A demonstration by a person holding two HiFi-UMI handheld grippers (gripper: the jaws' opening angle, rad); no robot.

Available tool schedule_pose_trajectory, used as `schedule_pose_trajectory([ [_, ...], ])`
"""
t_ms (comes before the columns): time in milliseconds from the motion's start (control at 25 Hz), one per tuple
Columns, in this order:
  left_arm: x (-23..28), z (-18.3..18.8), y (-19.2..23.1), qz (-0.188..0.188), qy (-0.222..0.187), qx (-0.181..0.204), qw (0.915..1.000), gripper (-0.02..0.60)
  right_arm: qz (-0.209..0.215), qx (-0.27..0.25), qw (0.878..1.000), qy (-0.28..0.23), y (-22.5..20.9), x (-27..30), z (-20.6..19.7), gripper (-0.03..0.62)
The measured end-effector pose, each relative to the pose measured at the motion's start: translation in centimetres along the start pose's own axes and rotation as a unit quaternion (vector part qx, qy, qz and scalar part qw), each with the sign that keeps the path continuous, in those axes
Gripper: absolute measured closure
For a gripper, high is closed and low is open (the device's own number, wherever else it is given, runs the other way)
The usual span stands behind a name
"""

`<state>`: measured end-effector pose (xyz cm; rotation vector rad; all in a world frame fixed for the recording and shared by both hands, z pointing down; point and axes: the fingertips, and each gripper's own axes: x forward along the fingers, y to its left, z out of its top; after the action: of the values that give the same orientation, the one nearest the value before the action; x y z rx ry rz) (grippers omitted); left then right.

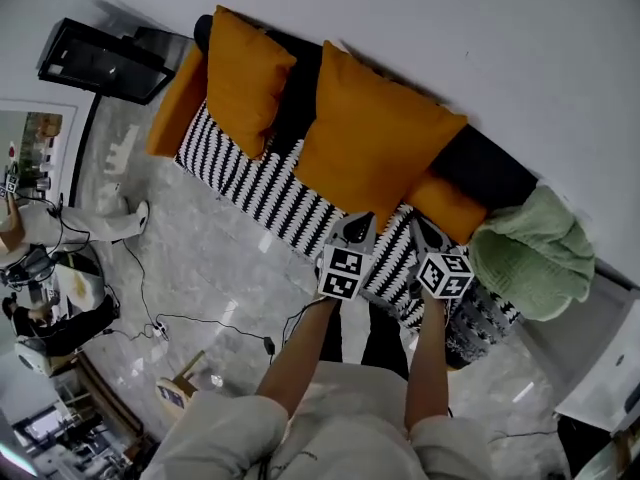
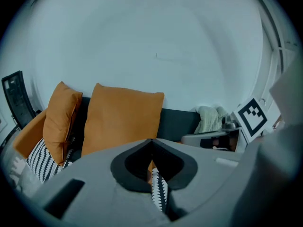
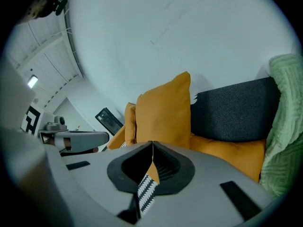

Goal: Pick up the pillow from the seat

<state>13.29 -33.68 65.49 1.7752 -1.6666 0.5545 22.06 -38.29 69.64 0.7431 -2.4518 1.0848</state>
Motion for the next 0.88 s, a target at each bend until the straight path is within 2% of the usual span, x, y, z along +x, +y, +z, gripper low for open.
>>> schedule_pose_trajectory([
  [400,6.6,-2.1,-1.2,-0.004,0.043,0.035,0.9984,0.574,0.043,0.007,0.999,-0.021,-7.3,4.8,1.3,0.585],
  [680,9.9,-3.1,-2.0,-0.015,0.074,0.057,0.9955,0.574,0.075,-0.006,0.997,-0.003,-11.7,8.6,1.9,0.58],
  [720,10.2,-3.2,-2.0,-0.015,0.077,0.057,0.9953,0.572,0.084,-0.003,0.996,0.001,-12.1,9.1,1.8,0.568],
  [880,11.3,-3.7,-1.6,-0.013,0.089,0.061,0.994,0.574,0.134,-0.01,0.991,0.024,-12.1,11.3,1.5,0.432],
])
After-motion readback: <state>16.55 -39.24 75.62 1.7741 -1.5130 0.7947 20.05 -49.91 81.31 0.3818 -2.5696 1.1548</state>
